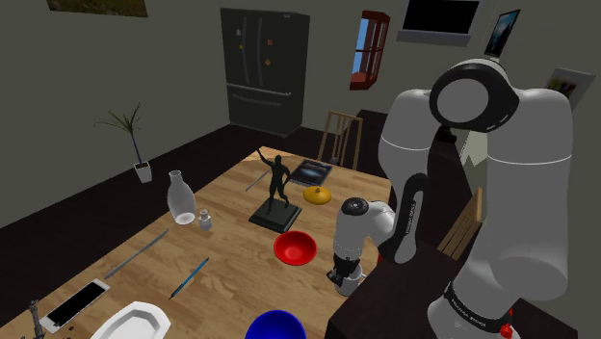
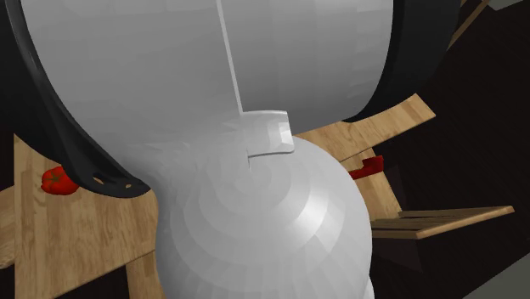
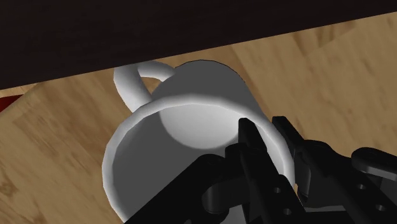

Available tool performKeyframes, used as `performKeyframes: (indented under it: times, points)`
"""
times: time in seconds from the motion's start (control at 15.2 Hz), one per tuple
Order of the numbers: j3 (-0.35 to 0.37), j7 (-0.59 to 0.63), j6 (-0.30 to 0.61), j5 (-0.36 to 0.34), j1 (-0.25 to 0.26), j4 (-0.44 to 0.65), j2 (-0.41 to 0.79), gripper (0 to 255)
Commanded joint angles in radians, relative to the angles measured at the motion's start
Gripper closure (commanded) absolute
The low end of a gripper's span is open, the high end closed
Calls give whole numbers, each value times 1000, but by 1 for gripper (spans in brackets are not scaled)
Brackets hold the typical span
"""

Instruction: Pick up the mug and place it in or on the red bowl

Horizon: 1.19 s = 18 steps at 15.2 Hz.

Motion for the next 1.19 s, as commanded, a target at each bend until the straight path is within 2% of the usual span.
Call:
performKeyframes:
  times: [0.0, 0.26, 0.53, 0.79, 0.99, 1.12]
  points:
    - [0, 0, 0, 0, 0, 0, 0, 255]
    - [0, 0, 0, 0, 0, 0, 0, 255]
    - [132, -105, -64, 108, -120, -44, -93, 255]
    - [275, -239, -119, 267, -234, -87, -186, 255]
    - [382, -360, -157, 424, -305, -117, -259, 255]
    - [442, -451, -184, 546, -334, -133, -310, 255]
